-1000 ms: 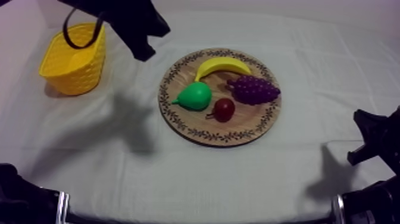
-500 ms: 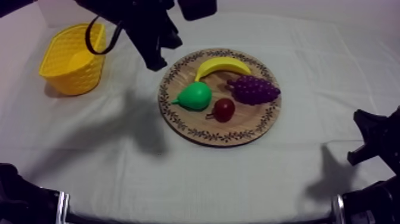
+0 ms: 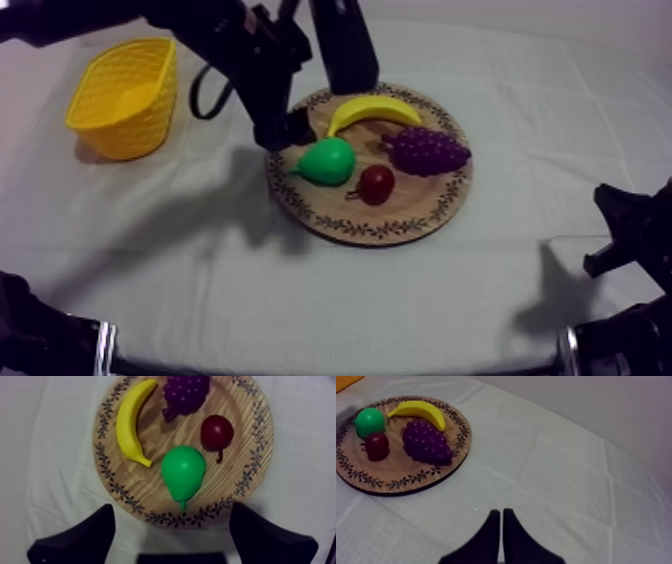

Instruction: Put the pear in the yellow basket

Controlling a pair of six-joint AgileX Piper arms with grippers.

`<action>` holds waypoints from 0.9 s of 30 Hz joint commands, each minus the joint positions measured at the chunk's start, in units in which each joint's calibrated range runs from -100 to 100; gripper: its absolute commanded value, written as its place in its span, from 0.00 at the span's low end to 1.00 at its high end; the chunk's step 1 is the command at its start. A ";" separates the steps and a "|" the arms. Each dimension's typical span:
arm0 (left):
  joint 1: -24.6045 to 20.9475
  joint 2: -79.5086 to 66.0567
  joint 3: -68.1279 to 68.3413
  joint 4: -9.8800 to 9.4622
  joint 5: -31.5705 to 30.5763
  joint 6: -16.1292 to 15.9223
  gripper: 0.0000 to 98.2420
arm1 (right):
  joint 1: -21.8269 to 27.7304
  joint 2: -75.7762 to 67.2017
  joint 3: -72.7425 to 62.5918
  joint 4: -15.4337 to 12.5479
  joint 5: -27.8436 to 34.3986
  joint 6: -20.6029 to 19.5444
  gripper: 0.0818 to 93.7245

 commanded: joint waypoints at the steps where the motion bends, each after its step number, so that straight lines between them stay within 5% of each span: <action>1: 0.13 4.10 -0.56 0.21 0.04 -0.04 0.93 | -0.02 -0.01 -0.01 0.00 0.00 0.01 0.00; 27: -0.30 26.53 -9.38 1.97 -2.34 -0.73 0.93 | -0.02 -0.01 -0.01 0.00 0.00 0.01 0.00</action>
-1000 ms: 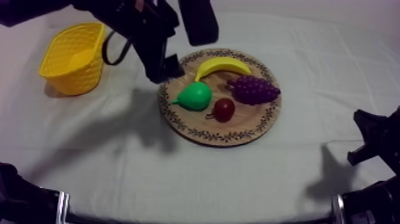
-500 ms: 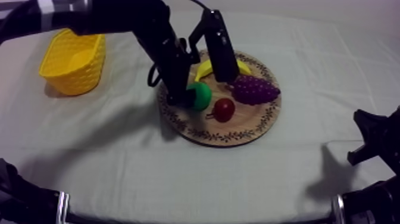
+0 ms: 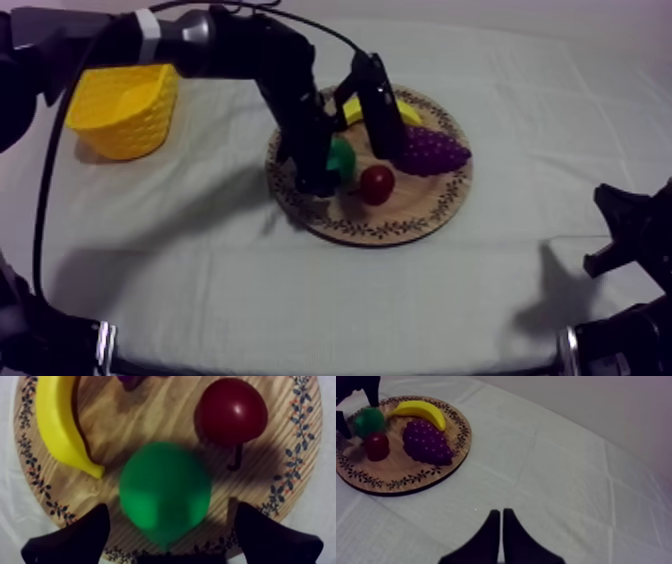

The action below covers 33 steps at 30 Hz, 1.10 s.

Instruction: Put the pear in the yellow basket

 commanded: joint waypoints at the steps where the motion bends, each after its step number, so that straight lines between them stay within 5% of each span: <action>1: 0.02 0.85 -0.59 0.08 0.26 -0.09 0.93 | -0.02 -0.01 -0.01 0.00 0.00 0.01 0.00; 11: 1.26 4.37 -5.52 -0.38 3.48 1.27 0.89 | -0.02 -0.01 -0.01 0.00 0.00 0.01 0.00; 26: 0.68 4.00 -4.53 -0.70 3.27 4.07 0.58 | -0.02 -0.01 -0.01 0.00 0.00 0.01 0.00; 33: 0.19 -2.71 1.03 -1.14 2.94 6.13 0.54 | -0.02 -0.01 -0.01 0.00 0.00 0.01 0.00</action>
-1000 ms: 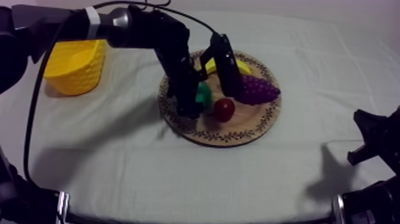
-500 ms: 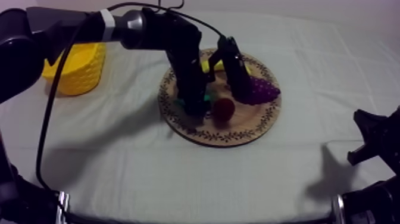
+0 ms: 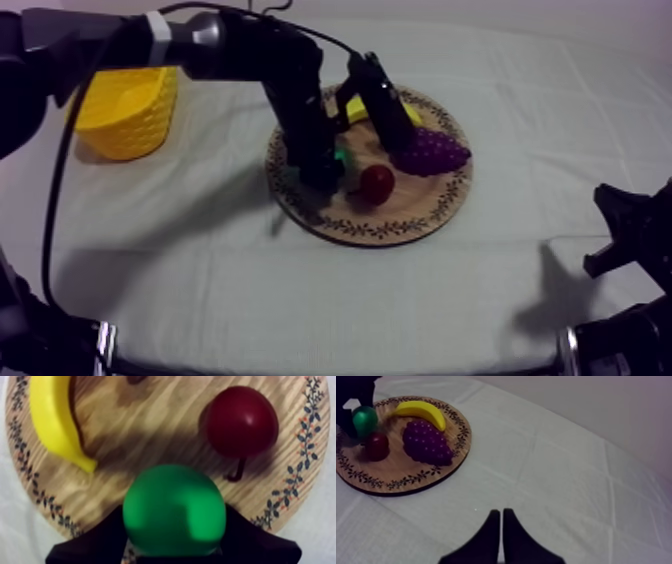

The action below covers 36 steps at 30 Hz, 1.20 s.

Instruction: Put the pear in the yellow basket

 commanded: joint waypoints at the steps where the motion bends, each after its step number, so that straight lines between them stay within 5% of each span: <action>1: -0.23 -4.86 3.00 -0.38 -0.26 1.14 0.55 | -0.02 -0.01 -0.01 0.00 0.00 0.01 0.00; 14: -6.90 -30.42 5.85 -4.51 10.23 6.90 0.55 | -0.02 -0.01 -0.01 0.00 0.00 0.01 0.00; 25: -18.85 -38.84 2.21 -6.34 15.06 6.27 0.54 | -0.02 -0.01 -0.01 0.00 0.00 0.01 0.00; 36: -28.55 -33.37 0.95 -7.61 12.87 5.31 0.54 | -0.02 -0.01 -0.01 0.00 0.00 0.01 0.00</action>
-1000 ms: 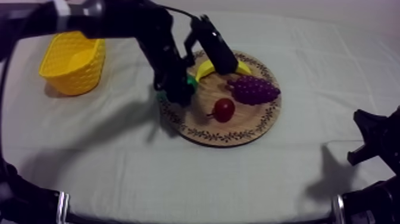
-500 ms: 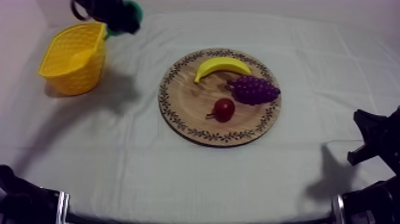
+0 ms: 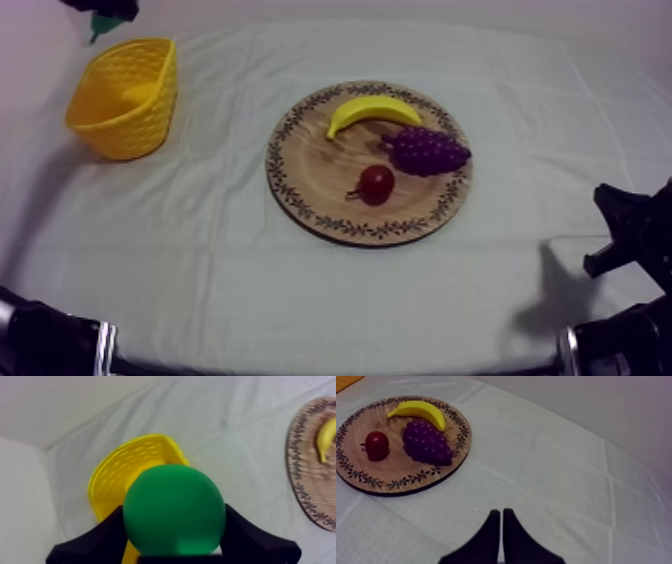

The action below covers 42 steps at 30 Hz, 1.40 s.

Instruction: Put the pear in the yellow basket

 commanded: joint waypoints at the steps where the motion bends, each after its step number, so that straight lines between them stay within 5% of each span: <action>1: -2.13 1.92 0.95 -0.13 -1.52 0.11 0.54 | -0.02 -0.01 -0.01 0.00 0.00 0.01 0.00; 9: -3.98 11.62 3.72 -0.21 -7.59 0.96 0.53 | -0.02 -0.01 -0.01 0.00 0.00 0.01 0.00; 18: -4.86 19.19 4.82 0.05 -11.73 1.35 0.84 | -0.02 -0.01 -0.01 0.00 0.00 0.01 0.00; 23: -5.06 17.60 6.26 0.09 -12.19 1.60 0.89 | -0.02 -0.01 -0.01 0.00 0.00 0.01 0.00; 31: -4.26 4.83 12.99 0.33 -12.44 2.62 0.76 | -0.02 -0.01 -0.01 0.00 0.00 0.01 0.00; 42: -2.48 -22.01 23.10 0.31 -10.33 4.52 0.37 | -0.02 -0.01 -0.01 0.00 0.00 0.01 0.00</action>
